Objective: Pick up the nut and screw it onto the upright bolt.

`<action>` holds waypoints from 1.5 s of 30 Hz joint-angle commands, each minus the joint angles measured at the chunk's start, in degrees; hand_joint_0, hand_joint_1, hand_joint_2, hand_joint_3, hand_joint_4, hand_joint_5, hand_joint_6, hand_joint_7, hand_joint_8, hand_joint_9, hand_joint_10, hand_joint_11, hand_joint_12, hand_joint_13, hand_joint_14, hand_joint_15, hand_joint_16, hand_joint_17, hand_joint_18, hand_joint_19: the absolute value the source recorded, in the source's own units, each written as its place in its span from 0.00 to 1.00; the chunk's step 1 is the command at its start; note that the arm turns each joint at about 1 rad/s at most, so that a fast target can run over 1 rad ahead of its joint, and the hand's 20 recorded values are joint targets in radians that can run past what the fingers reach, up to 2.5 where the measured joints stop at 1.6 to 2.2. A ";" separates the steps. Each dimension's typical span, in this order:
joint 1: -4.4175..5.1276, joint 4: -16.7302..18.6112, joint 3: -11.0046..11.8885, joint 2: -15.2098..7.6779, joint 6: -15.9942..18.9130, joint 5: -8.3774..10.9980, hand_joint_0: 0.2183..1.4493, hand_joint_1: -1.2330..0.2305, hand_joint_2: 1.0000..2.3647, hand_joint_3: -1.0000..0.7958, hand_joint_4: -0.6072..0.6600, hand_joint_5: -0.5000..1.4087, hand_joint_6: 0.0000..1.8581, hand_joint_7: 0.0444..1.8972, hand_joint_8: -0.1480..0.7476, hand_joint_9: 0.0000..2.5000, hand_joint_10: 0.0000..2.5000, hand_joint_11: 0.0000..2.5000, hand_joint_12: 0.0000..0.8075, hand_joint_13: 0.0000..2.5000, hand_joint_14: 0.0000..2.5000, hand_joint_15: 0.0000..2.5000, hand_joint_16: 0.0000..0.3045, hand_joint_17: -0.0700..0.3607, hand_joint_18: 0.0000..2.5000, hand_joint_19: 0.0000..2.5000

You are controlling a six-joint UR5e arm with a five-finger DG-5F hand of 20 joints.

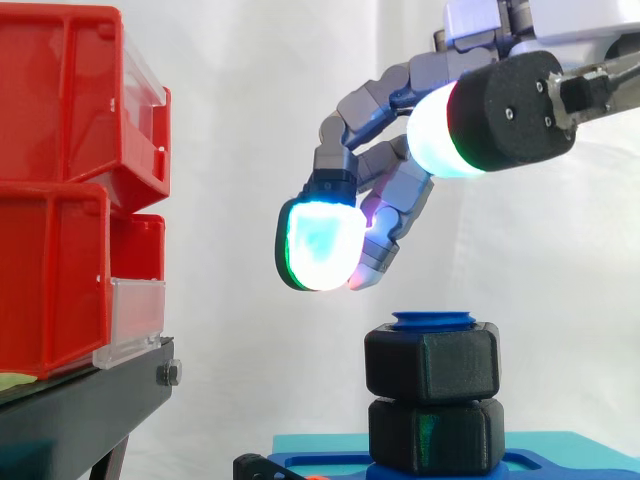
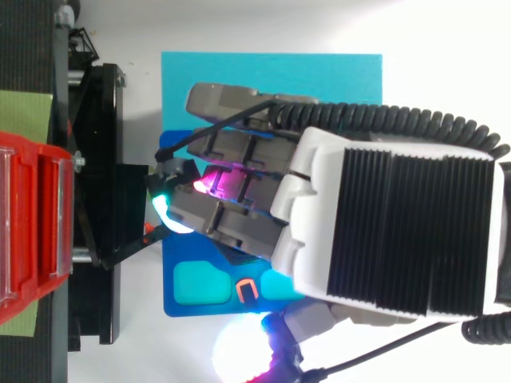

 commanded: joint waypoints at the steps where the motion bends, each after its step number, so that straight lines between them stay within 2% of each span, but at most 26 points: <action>1: 0.30 0.62 -0.19 -0.01 0.14 0.22 0.20 0.63 0.00 0.28 0.70 0.21 0.27 0.47 0.44 0.33 0.00 0.00 0.33 0.24 0.00 0.00 0.09 0.30 0.10 0.00; 16: 0.56 -2.72 -0.28 -0.01 1.37 0.30 0.21 0.63 0.00 0.28 0.73 0.22 0.27 0.50 0.44 0.33 0.00 0.00 0.33 0.25 0.00 0.00 0.09 0.30 0.10 0.00; 29: -0.14 -3.86 -0.28 -0.01 1.72 -0.05 0.21 0.63 0.00 0.28 0.78 0.23 0.27 0.57 0.45 0.34 0.00 0.00 0.32 0.26 0.00 0.00 0.08 0.29 0.12 0.00; 33: -0.49 -4.30 -0.28 -0.01 1.81 -0.14 0.21 0.62 0.00 0.28 0.76 0.24 0.27 0.61 0.45 0.35 0.00 0.00 0.31 0.27 0.00 0.00 0.08 0.29 0.13 0.00; 35: -0.76 -4.39 -0.19 -0.01 1.90 -0.14 0.21 0.62 0.00 0.28 0.71 0.24 0.27 0.66 0.46 0.36 0.00 0.00 0.30 0.28 0.00 0.00 0.08 0.28 0.14 0.00; 42: -1.46 -4.83 -0.19 -0.01 1.81 -0.31 0.22 0.61 0.00 0.28 0.64 0.25 0.27 0.77 0.49 0.41 0.00 0.00 0.28 0.32 0.00 0.00 0.07 0.27 0.19 0.00; 45: -1.64 -4.92 -0.28 -0.01 1.81 -0.49 0.22 0.61 0.00 0.28 0.62 0.24 0.30 0.72 0.50 0.43 0.00 0.01 0.28 0.35 0.00 0.00 0.07 0.27 0.22 0.00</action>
